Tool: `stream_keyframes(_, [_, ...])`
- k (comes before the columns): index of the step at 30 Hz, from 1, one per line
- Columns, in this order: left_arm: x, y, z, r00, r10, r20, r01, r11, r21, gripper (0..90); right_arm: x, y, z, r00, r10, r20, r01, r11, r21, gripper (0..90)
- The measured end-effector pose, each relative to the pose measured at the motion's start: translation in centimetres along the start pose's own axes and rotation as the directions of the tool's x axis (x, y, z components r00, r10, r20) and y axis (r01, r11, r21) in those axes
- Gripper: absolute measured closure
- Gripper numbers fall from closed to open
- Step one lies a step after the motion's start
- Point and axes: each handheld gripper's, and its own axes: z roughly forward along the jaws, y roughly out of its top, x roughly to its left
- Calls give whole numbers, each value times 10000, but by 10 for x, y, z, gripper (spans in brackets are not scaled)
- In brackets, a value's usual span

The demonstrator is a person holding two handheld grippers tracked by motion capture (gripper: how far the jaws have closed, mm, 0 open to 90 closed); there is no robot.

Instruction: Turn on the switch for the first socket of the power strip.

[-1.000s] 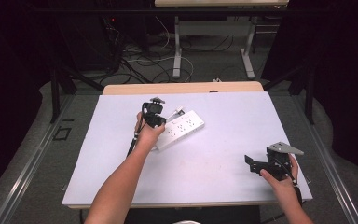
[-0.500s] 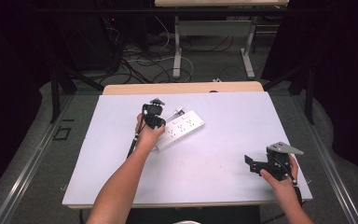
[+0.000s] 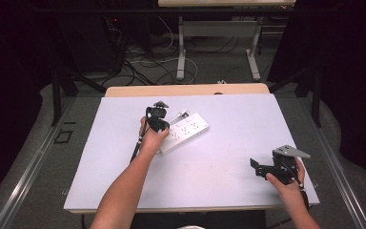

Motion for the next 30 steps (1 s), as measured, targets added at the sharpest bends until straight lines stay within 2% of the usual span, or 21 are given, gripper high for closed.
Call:
stream_keyframes(9, [-1, 0, 0, 9999, 36, -99, -36, 10000, 2, 900, 0, 0, 0, 10000, 12, -35, -12, 10000, -5, 32])
stream_keyframes(19, [1, 0, 0, 10000, -15, 9, 15, 10000, 29, 900, 0, 0, 0, 10000, -8, -48, 7, 10000, -18, 33])
stream_keyframes(22, [1, -1, 1, 10000, -37, 16, 37, 10000, 72, 900, 0, 0, 0, 10000, 5, -51, -5, 10000, -17, 33])
stream_keyframes(23, [1, -1, 2, 10000, -35, -49, 36, 9997, 262, 900, 0, 0, 0, 10000, -10, -90, 10, 10000, -43, 33])
stream_keyframes(27, [2, -3, 2, 9999, -129, 37, 129, 9999, 75, 900, 0, 0, 0, 10000, 14, -94, -14, 10000, -41, 33])
stream_keyframes(30, [2, -2, 2, 10000, -34, -38, 35, 9999, 121, 900, 0, 0, 0, 10000, 16, -86, -17, 10000, -41, 34])
